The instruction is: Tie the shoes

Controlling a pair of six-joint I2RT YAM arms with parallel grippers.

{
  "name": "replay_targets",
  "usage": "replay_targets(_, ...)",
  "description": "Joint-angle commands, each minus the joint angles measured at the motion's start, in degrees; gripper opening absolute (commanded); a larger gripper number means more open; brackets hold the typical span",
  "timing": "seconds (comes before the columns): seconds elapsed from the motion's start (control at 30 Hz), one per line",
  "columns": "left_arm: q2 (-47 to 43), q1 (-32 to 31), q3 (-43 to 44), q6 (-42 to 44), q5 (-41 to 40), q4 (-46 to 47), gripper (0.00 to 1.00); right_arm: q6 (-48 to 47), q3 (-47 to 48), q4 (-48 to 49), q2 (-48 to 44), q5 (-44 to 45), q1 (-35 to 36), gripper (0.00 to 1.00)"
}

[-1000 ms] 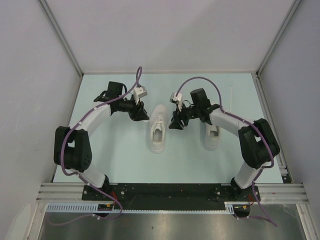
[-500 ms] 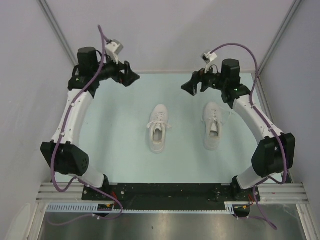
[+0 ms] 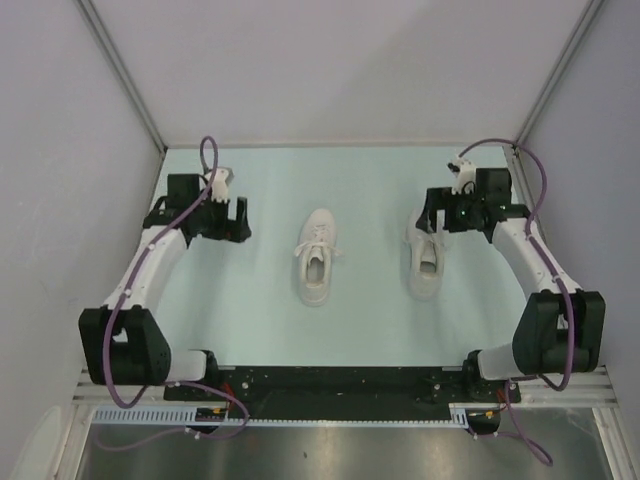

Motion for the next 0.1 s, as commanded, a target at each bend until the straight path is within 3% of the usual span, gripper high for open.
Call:
replay_targets(0.0, -7.88, -0.19, -6.39, -1.02, -4.24, 3.19, 1.00, -1.71, -3.82, -0.83, -5.92, 1.75, 0.11, 1.00)
replay_targets(0.07, -9.20, -0.19, -5.79, -1.38, -4.95, 2.94, 1.00, -1.45, -3.65, 1.00, -6.89, 1.58, 0.20, 1.00)
